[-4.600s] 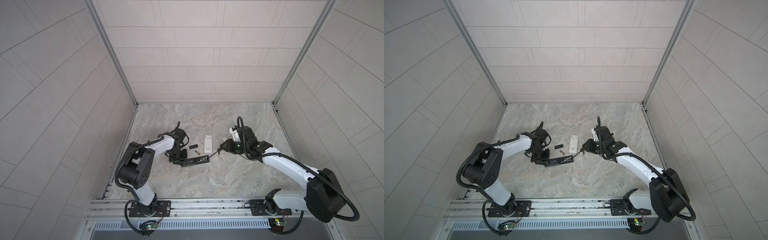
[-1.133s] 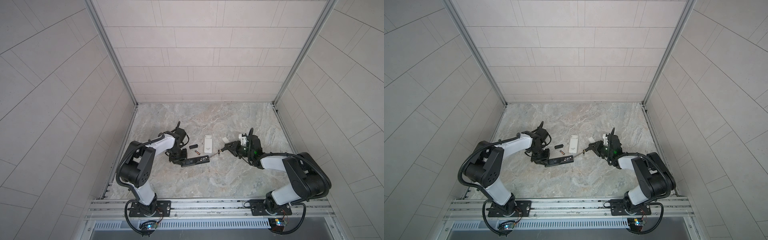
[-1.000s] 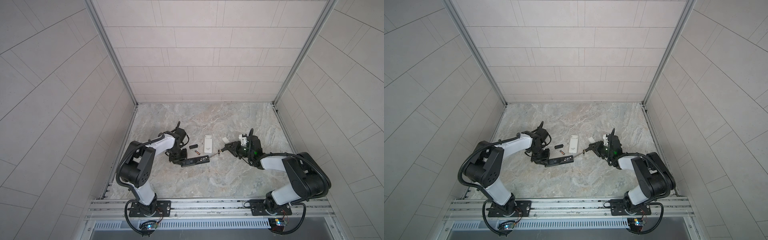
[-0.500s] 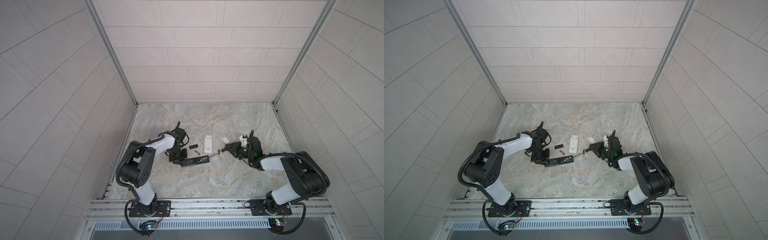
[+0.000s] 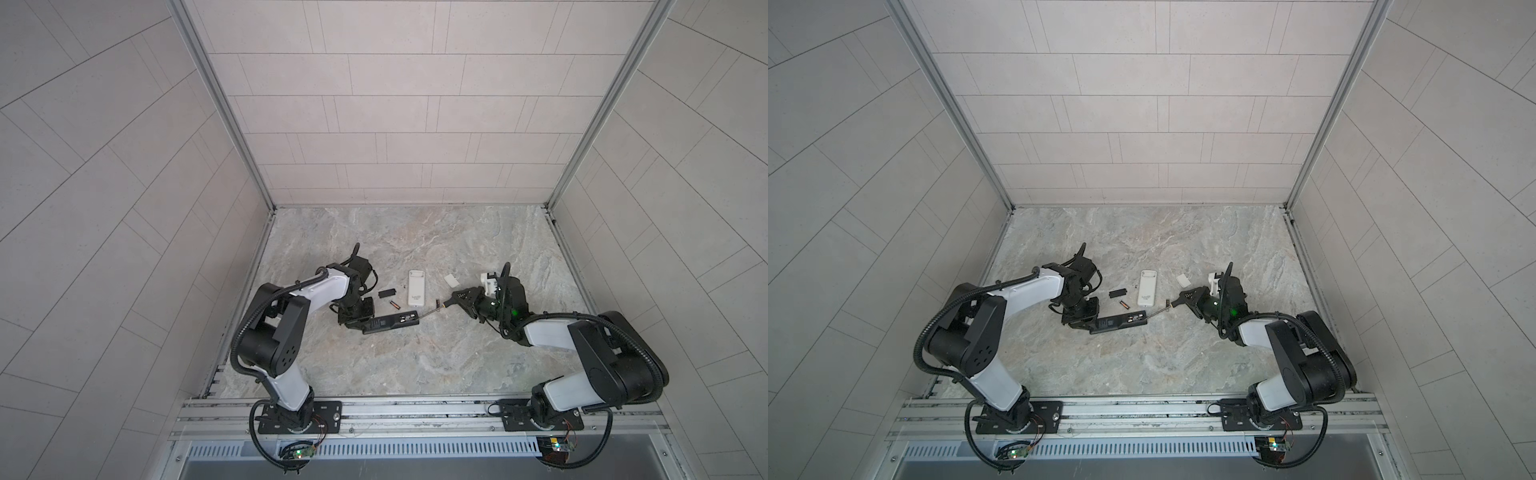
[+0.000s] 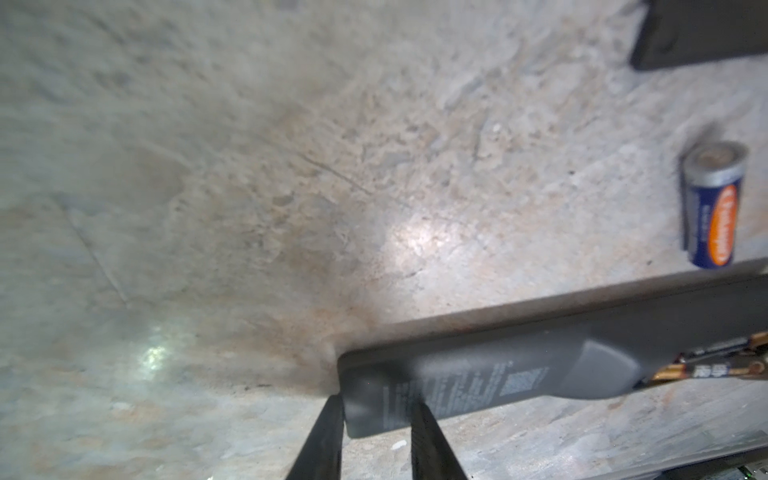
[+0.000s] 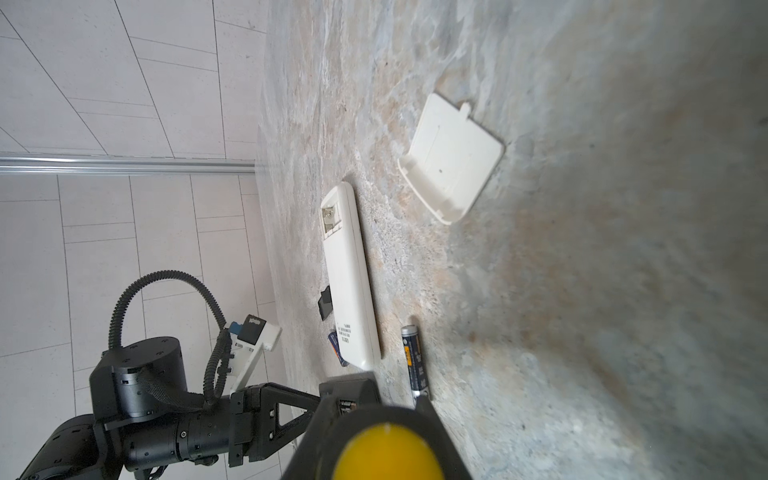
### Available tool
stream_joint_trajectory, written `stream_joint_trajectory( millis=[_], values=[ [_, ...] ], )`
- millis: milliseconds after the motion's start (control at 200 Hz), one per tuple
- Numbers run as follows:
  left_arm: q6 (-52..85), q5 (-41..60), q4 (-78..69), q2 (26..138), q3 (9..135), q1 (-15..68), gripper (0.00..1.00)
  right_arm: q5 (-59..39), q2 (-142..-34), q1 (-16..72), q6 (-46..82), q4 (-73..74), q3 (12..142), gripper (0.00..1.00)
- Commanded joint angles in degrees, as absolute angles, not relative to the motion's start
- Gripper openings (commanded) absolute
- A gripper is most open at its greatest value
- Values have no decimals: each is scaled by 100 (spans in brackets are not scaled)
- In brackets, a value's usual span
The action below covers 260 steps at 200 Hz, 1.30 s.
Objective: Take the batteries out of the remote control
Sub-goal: 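Lift the screwdriver out of the compartment with the right gripper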
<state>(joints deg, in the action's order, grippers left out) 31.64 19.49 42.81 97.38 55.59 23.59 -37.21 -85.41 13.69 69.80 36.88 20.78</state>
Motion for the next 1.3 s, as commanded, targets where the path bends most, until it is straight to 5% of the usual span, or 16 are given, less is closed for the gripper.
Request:
stream_joint_trajectory(
  millis=[0, 680, 1296],
  values=[
    [3357, 2102, 3779, 10105, 5213, 2557, 28, -3756, -9110, 1449, 6380, 2734, 1766, 0],
    [3833, 2179, 3720, 9599, 5211, 2562, 28, -2312, -5685, 1696, 4431, 124, 2814, 0],
    [5054, 2759, 2619, 9563, 4923, 2918, 28, -1097, -6882, 3284, 3359, 528, 4104, 0]
  ],
)
